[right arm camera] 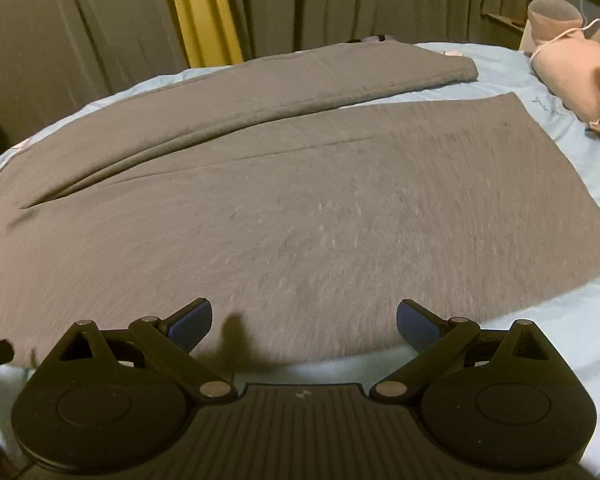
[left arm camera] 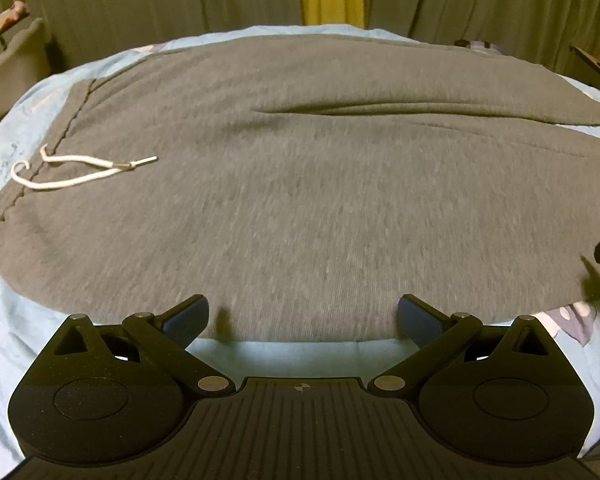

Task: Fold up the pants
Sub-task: 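Move the right tool to the pant leg hem and grasp it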

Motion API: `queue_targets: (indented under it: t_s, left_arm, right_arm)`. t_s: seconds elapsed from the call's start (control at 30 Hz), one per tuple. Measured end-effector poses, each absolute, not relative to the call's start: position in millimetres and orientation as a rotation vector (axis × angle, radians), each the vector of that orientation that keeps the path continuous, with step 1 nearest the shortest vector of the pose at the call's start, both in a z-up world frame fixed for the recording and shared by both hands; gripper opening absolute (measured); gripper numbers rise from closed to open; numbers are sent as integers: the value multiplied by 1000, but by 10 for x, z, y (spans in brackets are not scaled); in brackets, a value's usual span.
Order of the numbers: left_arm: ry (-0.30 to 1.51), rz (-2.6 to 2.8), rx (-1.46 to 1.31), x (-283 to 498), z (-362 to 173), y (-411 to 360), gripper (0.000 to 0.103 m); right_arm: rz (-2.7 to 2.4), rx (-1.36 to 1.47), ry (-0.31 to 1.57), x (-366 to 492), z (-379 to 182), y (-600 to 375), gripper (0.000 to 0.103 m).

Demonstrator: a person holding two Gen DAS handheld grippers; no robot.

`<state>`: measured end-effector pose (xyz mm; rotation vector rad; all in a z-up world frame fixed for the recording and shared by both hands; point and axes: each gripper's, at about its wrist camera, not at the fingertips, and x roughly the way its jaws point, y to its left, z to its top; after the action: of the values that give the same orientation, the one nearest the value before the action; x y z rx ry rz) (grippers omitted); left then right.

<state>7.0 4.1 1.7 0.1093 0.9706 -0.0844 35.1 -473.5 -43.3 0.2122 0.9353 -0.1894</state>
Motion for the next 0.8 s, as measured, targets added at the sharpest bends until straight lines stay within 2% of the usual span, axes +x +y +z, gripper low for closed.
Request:
queue_targets:
  t_s: [0.2,0.4,0.57,0.67,0.8]
  left_arm:
    - [934,-37,85,162,107,116,103]
    - [798,75,46,486,306,266,103]
    - [733,201,61,905,129,515,103]
    - [727,319,86,1114,-70,679,103]
    - [787,383,29,1257,-235,855,103]
  right_arm:
    - [-229,229,1026,613,-644,-4855,99]
    - [-224,242,1066,769,-742,-4958,99]
    - [-200,243,1222,1179,-592,-5058,99]
    - [-212,298,1051,1589,-227,-5246,99]
    - [-269,338,900,2622,-20,-5424,99]
